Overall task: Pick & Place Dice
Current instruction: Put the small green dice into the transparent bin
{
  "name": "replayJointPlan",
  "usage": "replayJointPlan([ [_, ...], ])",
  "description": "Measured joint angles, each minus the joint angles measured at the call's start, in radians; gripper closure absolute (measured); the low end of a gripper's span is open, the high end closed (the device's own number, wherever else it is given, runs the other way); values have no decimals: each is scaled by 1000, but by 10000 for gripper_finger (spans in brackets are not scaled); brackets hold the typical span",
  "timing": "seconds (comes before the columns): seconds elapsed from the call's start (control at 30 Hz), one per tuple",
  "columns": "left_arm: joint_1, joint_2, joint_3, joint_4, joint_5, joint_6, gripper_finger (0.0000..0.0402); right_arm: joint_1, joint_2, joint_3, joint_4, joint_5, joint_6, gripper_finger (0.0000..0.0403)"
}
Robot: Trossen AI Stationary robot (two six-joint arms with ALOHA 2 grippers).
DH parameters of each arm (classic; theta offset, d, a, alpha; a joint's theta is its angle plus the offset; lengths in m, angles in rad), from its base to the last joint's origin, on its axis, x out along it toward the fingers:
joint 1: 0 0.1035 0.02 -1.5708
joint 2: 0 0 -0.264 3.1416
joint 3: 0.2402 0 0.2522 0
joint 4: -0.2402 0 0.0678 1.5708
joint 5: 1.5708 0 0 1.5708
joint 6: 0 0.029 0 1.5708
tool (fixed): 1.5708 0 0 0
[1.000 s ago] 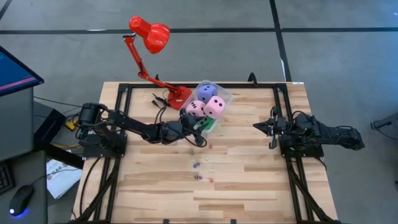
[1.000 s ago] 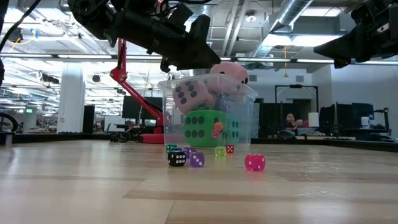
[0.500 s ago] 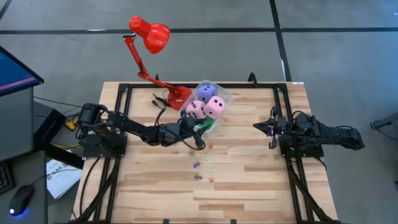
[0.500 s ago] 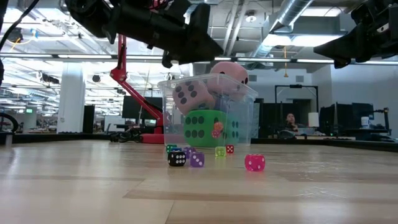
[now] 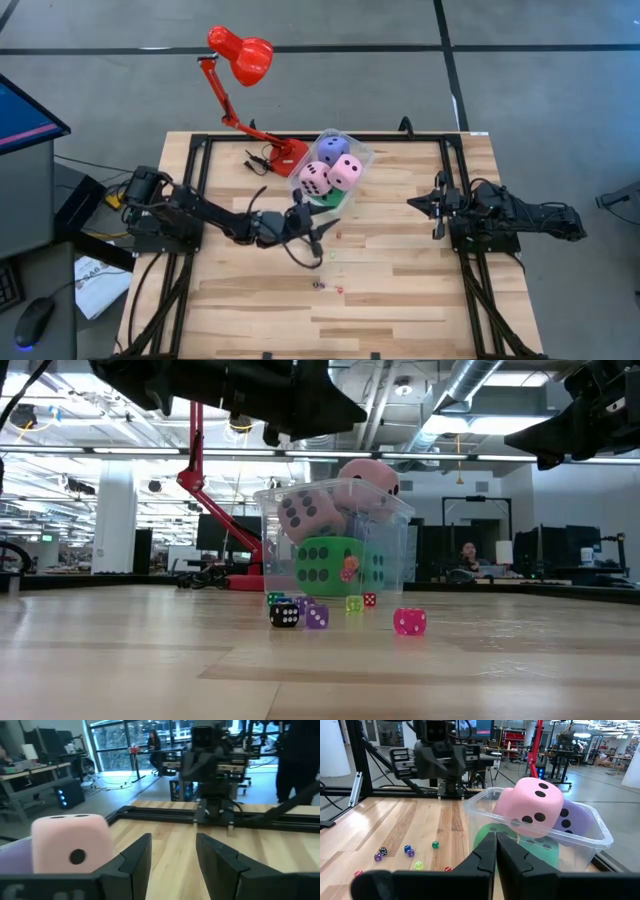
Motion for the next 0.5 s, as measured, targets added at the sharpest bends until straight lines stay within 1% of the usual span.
replayJointPlan([
  [0.5,-116,0,0,-1,1,2,257,0,0,0,-14,0,0,394],
])
